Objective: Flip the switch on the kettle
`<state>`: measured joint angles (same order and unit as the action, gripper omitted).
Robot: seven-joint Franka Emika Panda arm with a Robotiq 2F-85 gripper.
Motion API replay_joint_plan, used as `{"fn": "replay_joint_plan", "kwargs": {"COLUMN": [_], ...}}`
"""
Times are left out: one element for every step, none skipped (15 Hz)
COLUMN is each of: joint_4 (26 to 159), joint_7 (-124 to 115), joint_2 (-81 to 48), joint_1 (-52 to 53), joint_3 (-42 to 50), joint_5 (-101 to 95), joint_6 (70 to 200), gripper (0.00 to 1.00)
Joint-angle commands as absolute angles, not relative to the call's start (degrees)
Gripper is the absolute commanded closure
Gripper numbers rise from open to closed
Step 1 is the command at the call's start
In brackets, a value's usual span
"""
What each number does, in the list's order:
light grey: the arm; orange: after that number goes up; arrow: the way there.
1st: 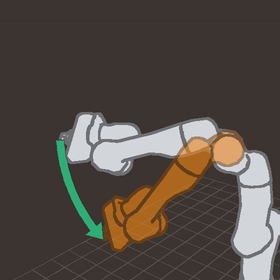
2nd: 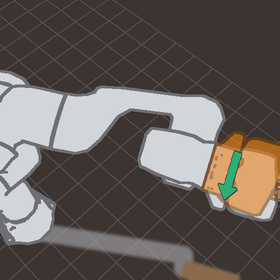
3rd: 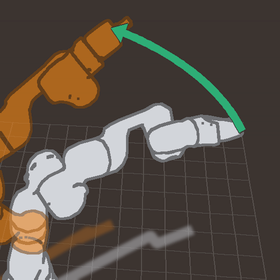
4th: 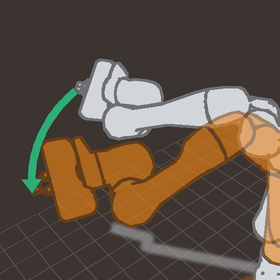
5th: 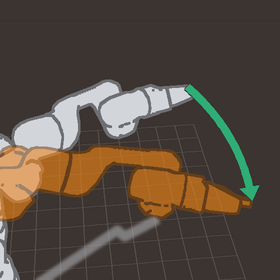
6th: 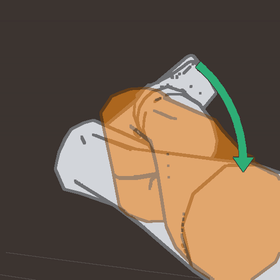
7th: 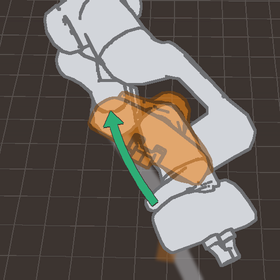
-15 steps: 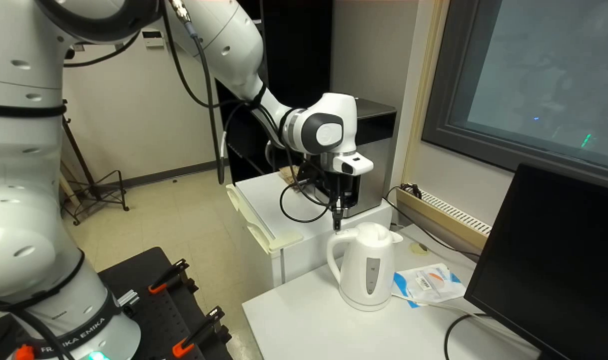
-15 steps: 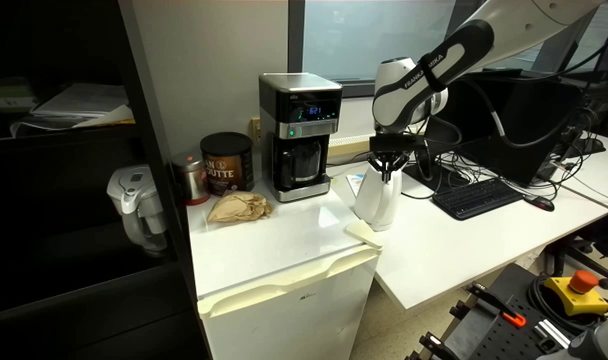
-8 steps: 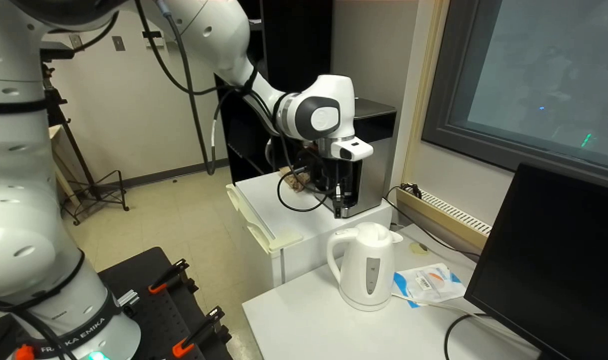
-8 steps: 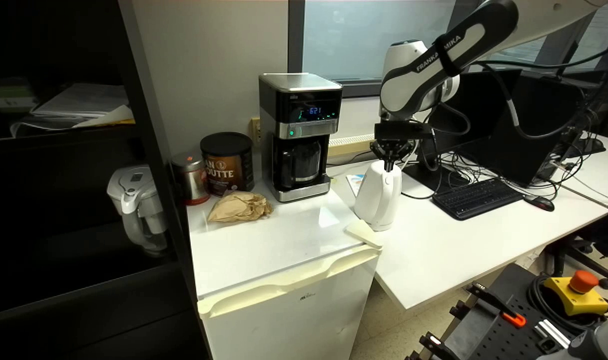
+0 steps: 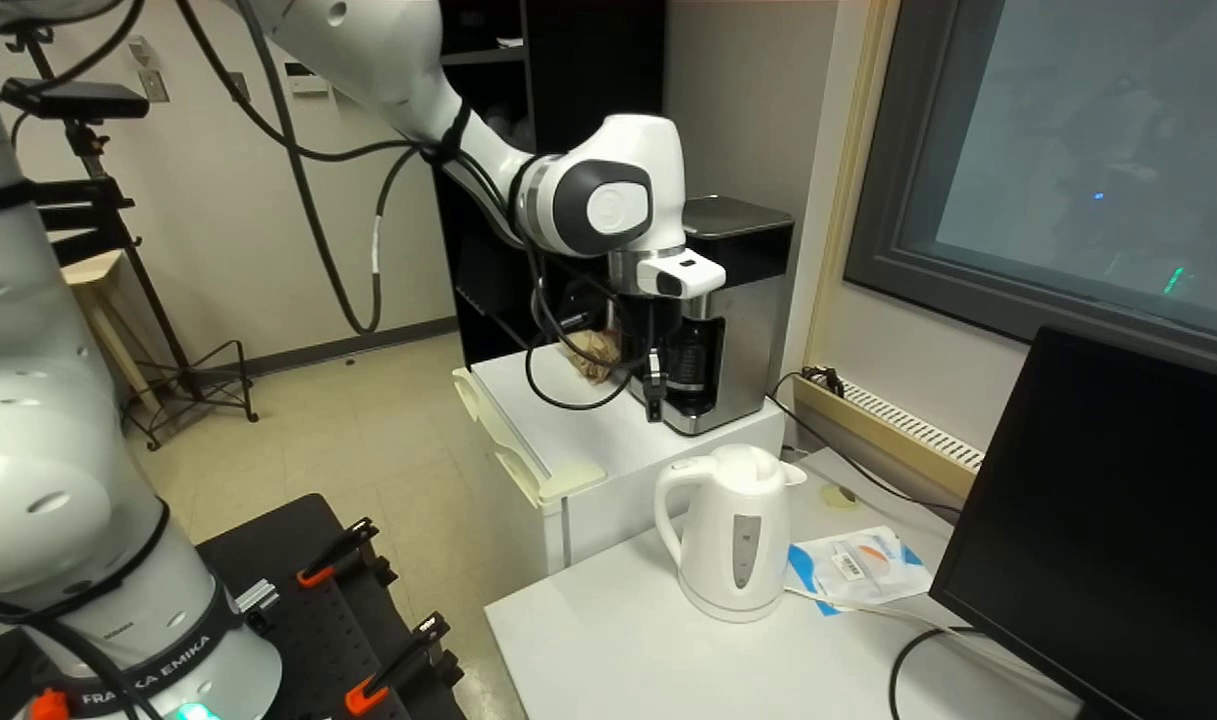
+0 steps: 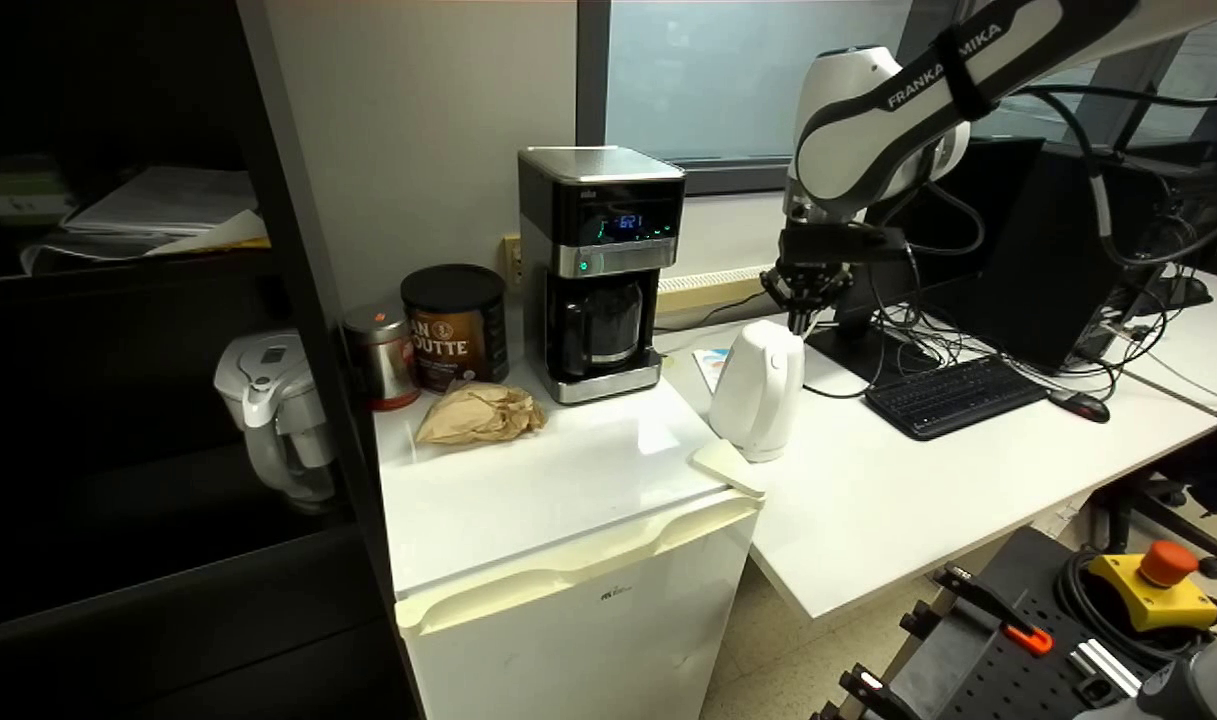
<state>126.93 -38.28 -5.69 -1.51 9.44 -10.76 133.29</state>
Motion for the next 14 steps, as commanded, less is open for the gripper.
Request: {"fn": "replay_joint_plan", "kwargs": {"joint_4": [131.56, 132.33, 133.21, 133.96, 134.75, 135.59, 136.27, 136.90, 137.45, 137.99, 138.46, 138.94, 139.28, 139.61], "joint_7": [-36.22, -36.10, -35.66, -35.44, -35.19, -34.92, -34.63, -34.47, -34.23, -33.92, -33.67, -33.58, -33.41, -33.32], "joint_2": [-0.15, 0.75, 1.70, 2.55, 3.41, 4.27, 5.02, 5.60, 6.18, 6.65, 7.09, 7.47, 7.79, 8.08], "joint_1": [-2.14, -2.24, -2.37, -2.51, -2.69, -2.89, -3.11, -3.30, -3.49, -3.68, -3.90, -4.11, -4.26, -4.40], "joint_3": [8.22, 7.96, 7.66, 7.36, 7.03, 6.70, 6.36, 6.09, 5.80, 5.53, 5.27, 5.02, 4.84, 4.64], "joint_5": [-12.49, -12.77, -12.90, -13.05, -13.16, -13.22, -13.20, -13.17, -13.06, -12.95, -12.86, -12.88, -12.80, -12.75], "joint_6": [132.07, 131.94, 131.87, 131.74, 131.70, 131.69, 131.61, 131.66, 131.63, 131.67, 131.71, 131.78, 131.80, 131.80], "gripper": [0.99, 0.99, 0.99, 0.99, 0.99, 0.99, 0.99, 0.99, 0.99, 0.99, 0.99, 0.99, 0.99, 0.99]}}
